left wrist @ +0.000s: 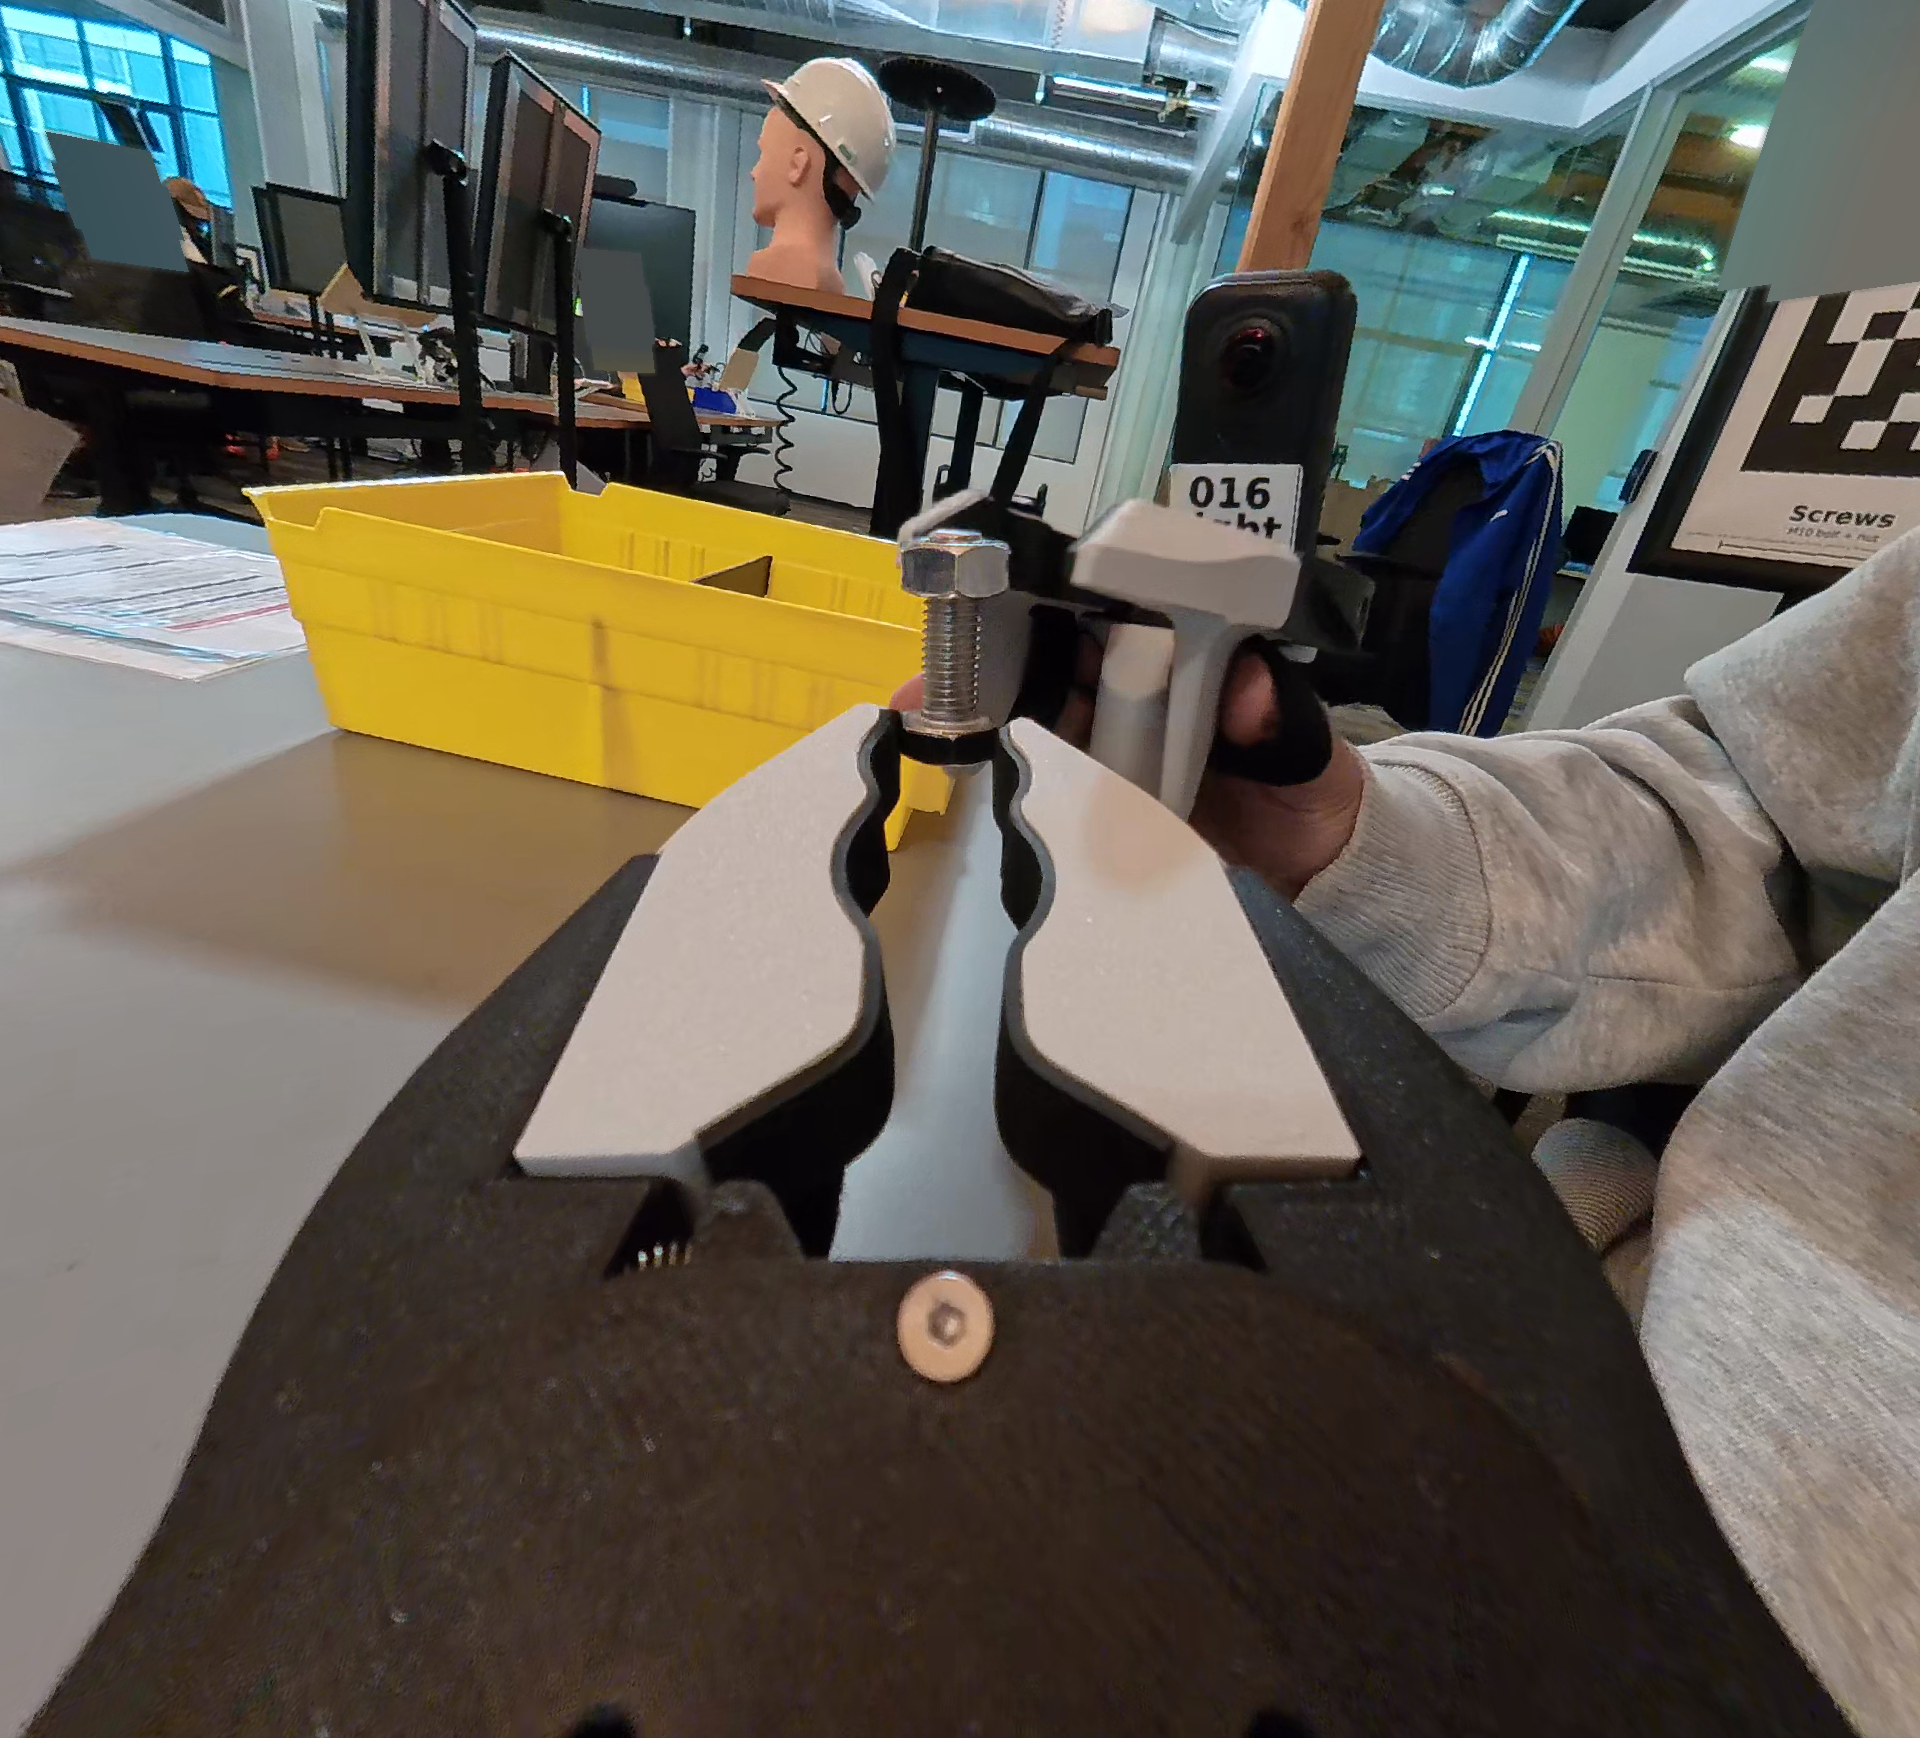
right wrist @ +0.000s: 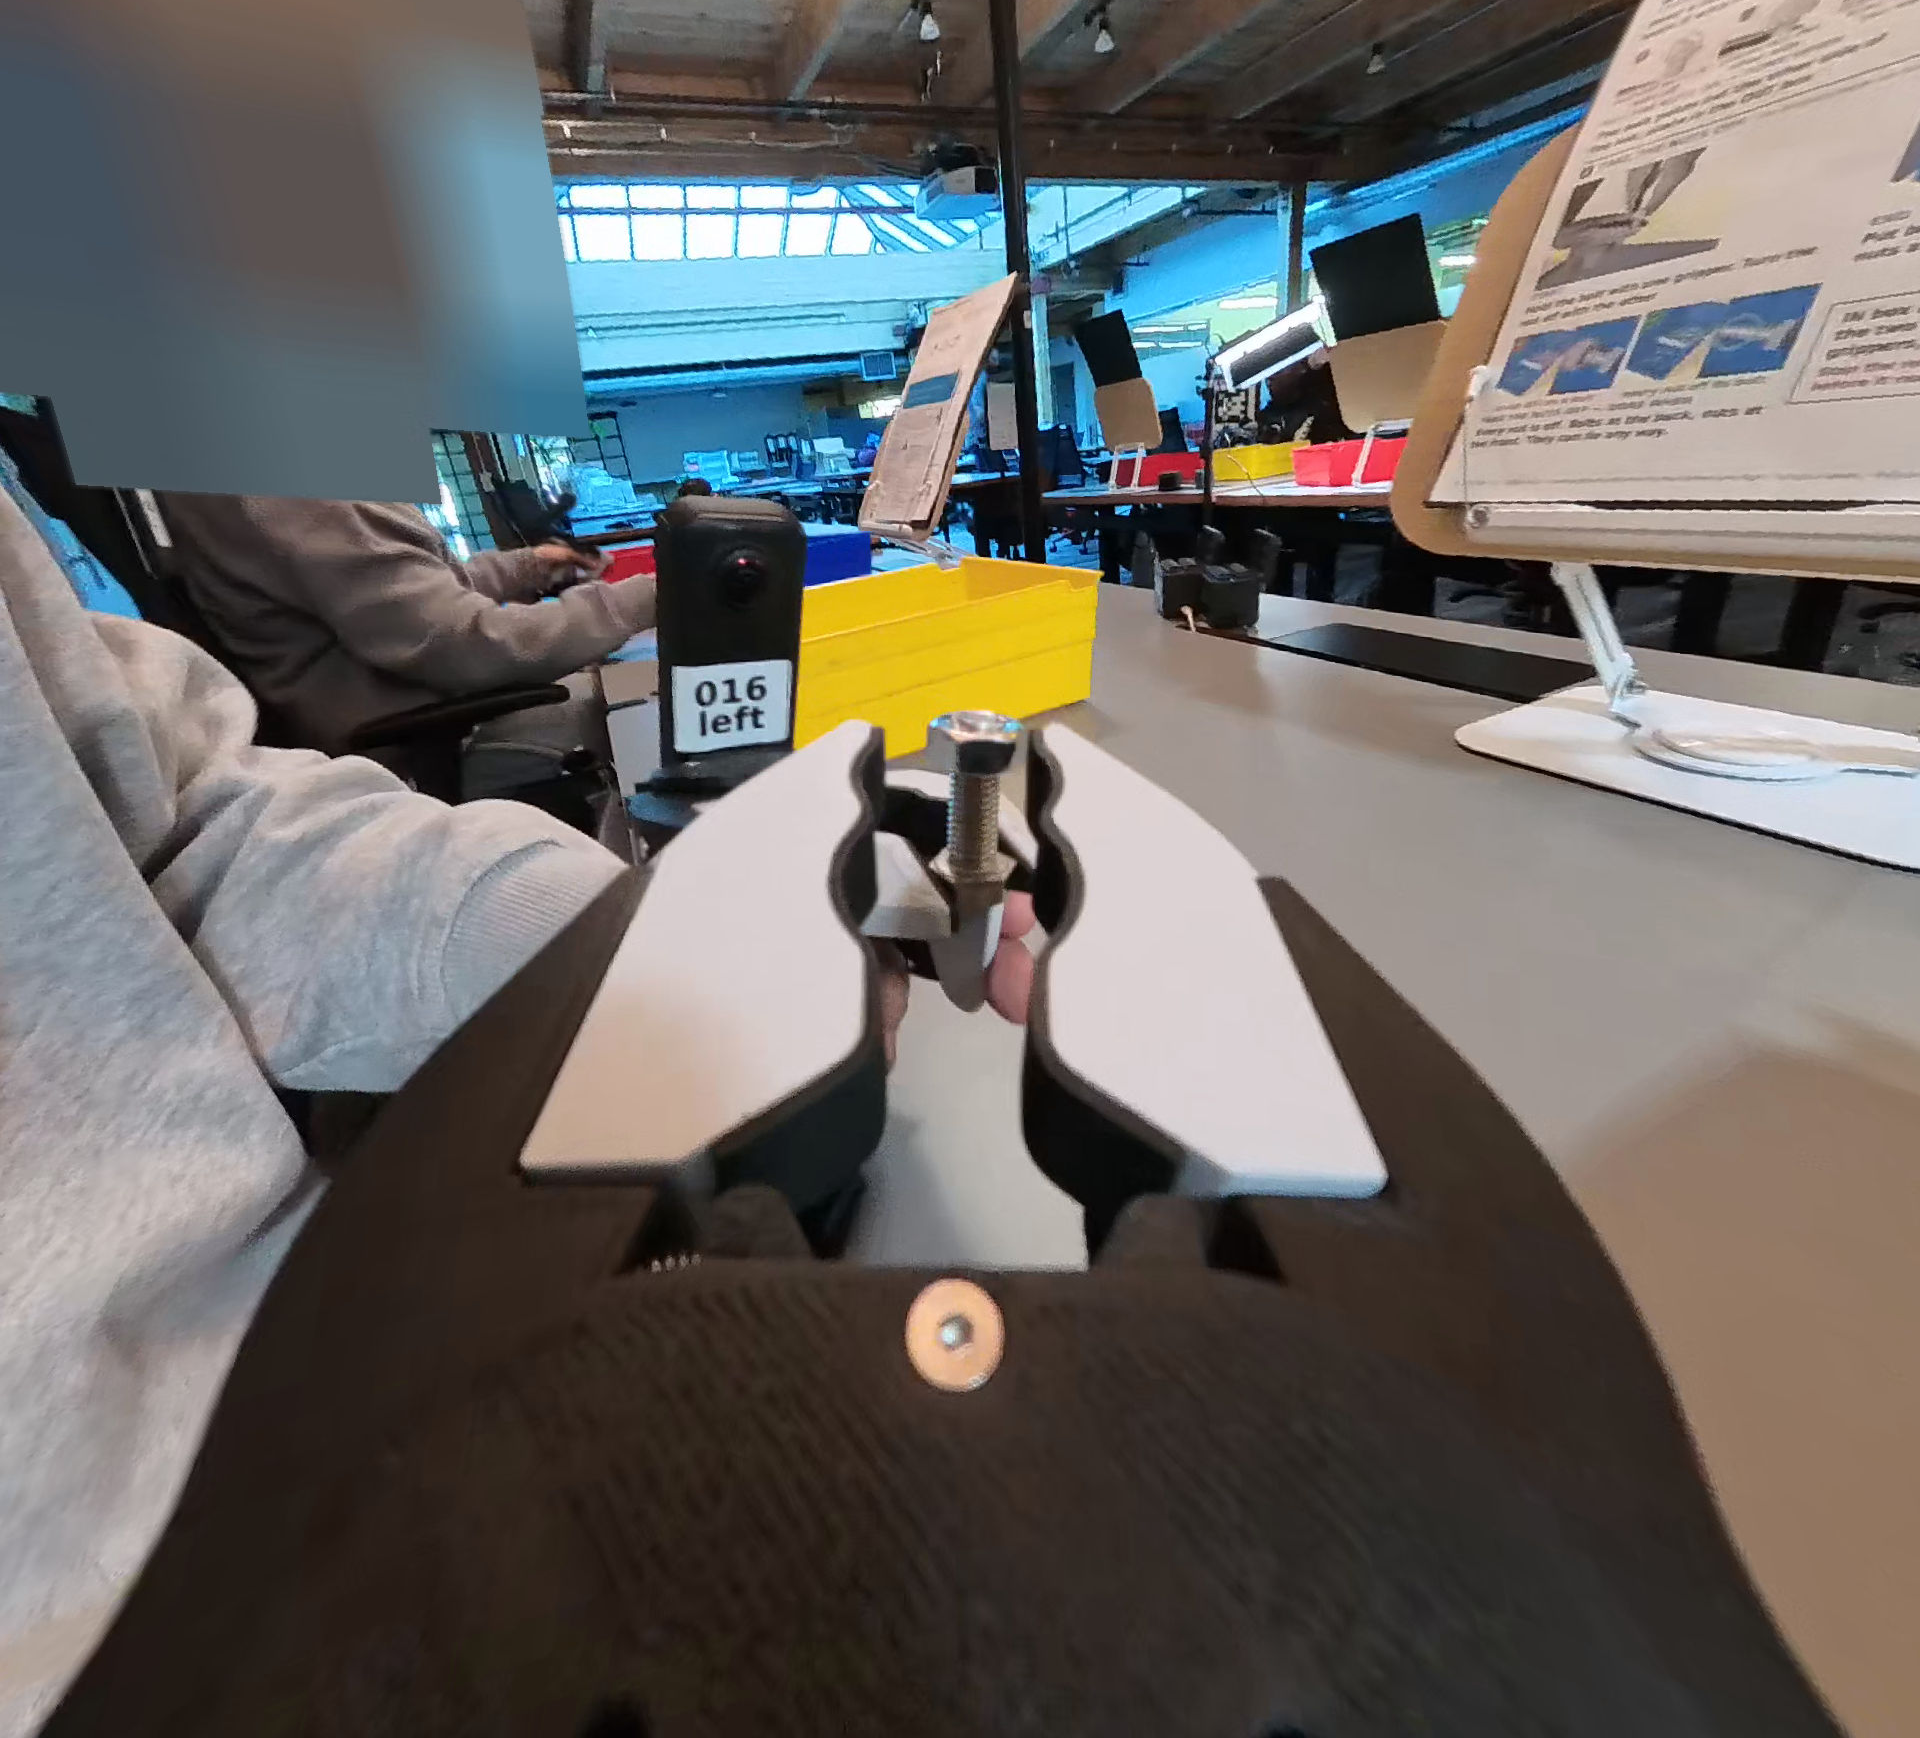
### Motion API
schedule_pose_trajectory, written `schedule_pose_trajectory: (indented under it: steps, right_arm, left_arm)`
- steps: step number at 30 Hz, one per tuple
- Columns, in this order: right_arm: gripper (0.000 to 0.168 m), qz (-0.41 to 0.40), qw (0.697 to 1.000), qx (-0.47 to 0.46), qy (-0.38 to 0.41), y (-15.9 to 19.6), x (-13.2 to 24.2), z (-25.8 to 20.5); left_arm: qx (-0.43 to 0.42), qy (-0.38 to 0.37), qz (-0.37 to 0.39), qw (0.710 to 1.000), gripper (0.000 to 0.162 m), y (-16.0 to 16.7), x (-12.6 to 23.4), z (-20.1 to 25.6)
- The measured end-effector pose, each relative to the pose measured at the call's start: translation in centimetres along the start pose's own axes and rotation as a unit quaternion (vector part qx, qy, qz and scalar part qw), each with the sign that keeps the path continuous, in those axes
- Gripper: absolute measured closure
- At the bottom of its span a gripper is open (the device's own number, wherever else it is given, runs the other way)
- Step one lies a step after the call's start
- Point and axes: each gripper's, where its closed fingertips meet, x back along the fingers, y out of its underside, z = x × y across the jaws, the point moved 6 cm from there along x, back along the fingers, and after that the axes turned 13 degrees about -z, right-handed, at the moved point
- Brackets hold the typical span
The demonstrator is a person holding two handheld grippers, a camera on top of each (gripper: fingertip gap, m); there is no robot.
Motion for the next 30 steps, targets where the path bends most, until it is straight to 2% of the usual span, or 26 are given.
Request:
schedule_pose_trajectory:
  steps: [5, 9, 12, 14, 18, 19, 24, 28, 30]
  right_arm:
    - [0.168, 0.001, 1.0, -0.02, 0.008, 0.1, 0.5, 0.7]
    - [0.168, 0.008, 1.0, -0.022, 0.004, 0.0, 0.7, 0.8]
    - [0.149, 0.014, 1.0, -0.007, -0.007, -0.2, 0.4, 0.1]
    - [0.142, 0.009, 1.0, -0.001, -0.01, -0.2, 0.2, -0.1]
    - [0.154, 0.007, 1.0, -0.006, 0.001, -0.1, 0.4, 0.3]
    - [0.167, 0.009, 1.0, -0.011, 0.004, -0.1, 0.6, 0.4]
    - [0.168, 0.029, 0.999, -0.029, 0.012, -0.4, 1.3, 1.2]
    - [0.146, 0.018, 1.0, -0.007, -0.002, -0.3, 0.6, 0.3]
    - [0.141, 0.01, 1.0, -0.001, -0.005, -0.2, 0.3, -0.1]
  left_arm:
    - [0.004, 0.003, 0.011, 1.0, 0.146, -0.2, 0.2, 0.0]
    - [0.003, 0.002, 0.008, 1.0, 0.146, -0.2, 0.1, 0.0]
    - [0.001, 0.003, 0.004, 1.0, 0.145, -0.1, 0.0, 0.1]
    - [-0.001, 0.003, 0.004, 1.0, 0.145, -0.1, 0.0, 0.1]
    - [-0.002, 0.005, 0.007, 1.0, 0.146, -0.1, 0.0, 0.2]
    - [0.001, 0.005, 0.01, 1.0, 0.146, -0.2, 0.1, 0.2]
    - [0.005, 0.004, 0.012, 1.0, 0.146, -0.2, 0.1, 0.0]
    - [0.0, 0.003, 0.005, 1.0, 0.146, -0.1, 0.0, 0.2]
    - [-0.002, 0.004, 0.003, 1.0, 0.146, -0.1, 0.0, 0.2]
